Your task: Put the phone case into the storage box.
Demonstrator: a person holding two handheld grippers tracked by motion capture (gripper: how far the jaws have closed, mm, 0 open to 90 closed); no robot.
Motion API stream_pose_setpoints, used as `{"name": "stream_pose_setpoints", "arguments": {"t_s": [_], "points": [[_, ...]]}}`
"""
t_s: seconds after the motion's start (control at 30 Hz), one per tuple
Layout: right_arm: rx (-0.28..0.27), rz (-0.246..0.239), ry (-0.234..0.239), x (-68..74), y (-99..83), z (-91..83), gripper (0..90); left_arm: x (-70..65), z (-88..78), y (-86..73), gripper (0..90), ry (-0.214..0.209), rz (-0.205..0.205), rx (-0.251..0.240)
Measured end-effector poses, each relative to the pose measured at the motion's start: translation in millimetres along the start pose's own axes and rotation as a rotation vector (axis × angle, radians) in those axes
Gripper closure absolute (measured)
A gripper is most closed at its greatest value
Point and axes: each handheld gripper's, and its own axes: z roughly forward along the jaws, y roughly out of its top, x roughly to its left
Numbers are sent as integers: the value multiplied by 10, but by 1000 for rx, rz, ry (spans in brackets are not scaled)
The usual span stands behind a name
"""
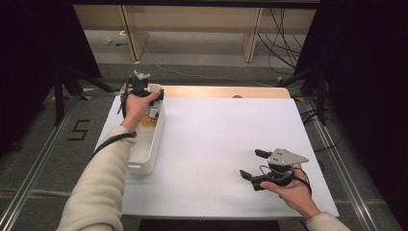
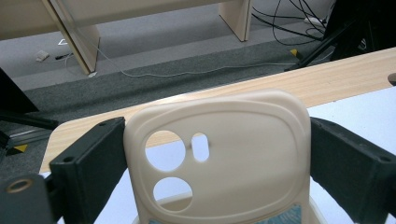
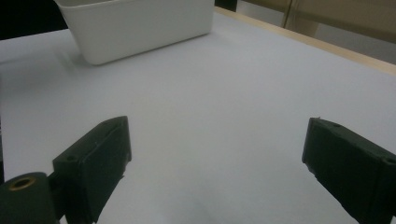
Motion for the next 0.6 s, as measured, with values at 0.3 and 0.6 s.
{"name": "stream_pose_setpoints", "arguments": {"t_s": [0.3,0.6], "points": [[1,0,0,3,0,3,89,2,15,-4,68,-6,9,21],[2,3,0,-1,-1,4,89,12,11,31,9,-6,6,18]]}}
